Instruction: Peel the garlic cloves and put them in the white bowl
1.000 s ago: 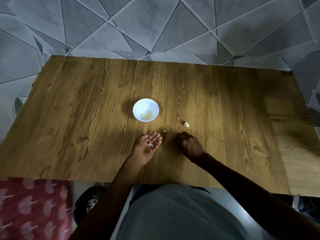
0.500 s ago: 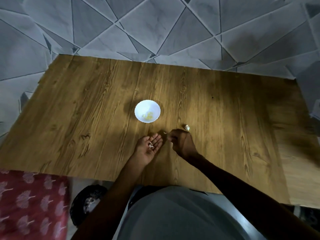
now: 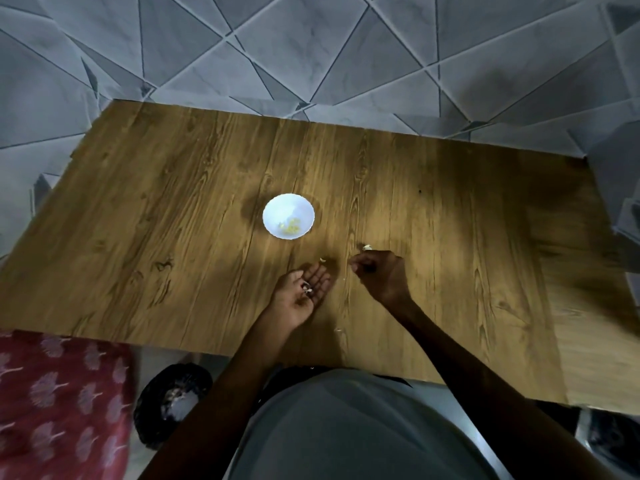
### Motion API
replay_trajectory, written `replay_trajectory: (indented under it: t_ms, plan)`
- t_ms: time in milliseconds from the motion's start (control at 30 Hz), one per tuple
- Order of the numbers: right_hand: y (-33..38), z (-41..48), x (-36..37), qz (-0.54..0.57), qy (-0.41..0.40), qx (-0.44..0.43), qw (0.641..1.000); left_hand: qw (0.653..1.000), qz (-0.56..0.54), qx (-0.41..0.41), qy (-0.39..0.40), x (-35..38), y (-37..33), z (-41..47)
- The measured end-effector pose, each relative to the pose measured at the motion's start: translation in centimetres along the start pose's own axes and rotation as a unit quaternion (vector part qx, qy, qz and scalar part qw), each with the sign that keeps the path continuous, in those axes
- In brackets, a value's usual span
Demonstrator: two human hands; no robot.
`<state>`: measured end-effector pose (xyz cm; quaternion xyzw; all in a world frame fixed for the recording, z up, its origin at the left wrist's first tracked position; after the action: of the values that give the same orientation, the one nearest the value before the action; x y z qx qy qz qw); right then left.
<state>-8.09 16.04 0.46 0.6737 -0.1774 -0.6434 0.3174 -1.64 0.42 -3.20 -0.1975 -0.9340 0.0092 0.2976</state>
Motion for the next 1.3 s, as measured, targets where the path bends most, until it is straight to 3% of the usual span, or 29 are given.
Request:
replay_trajectory:
  t_ms: [133,267,533,667,900,1133,1300]
  plan:
    - [-3.3,-0.6,0.2,-0.059,0.056,0.033,0.996,1.000,-0.016,0.003,0.000,-1.0,-0.9,0.0]
    - [-3.0,-1.5,2.1,-0.087,0.116,0.003,0.989,1.000,-0.018,0.011,0.000,-1.3,-1.3,0.1]
    - [-0.1,-2.3,4.4,-0.226,0.080,-0.133,0.962,1.000,-0.010,0.019,-0.004,-1.4,-1.4,-0.4]
    - [0.0,-4.0,4.8,-0.252,0.113,-0.176,0.945,1.000,-0.011,0.020,-0.008,-1.6,-1.2,-0.6]
    - [0.6,-3.0,5.4,-0.269,0.086,-0.130,0.950,0.999,-0.018,0.032,-0.016,-2.6,-0.5,-1.4]
    - [0.8,-10.3,5.9,-0.278,0.100,-0.288,0.911,0.998,-0.035,0.057,-0.020,-4.9,-0.8,-2.8]
    - [1.8,-6.9,5.4,-0.249,0.139,-0.209,0.935,0.997,-0.035,0.065,-0.025,-6.6,-0.8,-3.4]
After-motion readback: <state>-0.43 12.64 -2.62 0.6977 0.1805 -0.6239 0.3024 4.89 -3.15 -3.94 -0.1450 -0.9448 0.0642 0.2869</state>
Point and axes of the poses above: each hand's wrist, its own z-axis towards the middle knuckle, its own x-axis out of the palm, y = z × x, the point moved 5 cm from there along z, towards the middle knuckle, and after that the axes turned 7 degrees about -z, right-handed, at the moved point
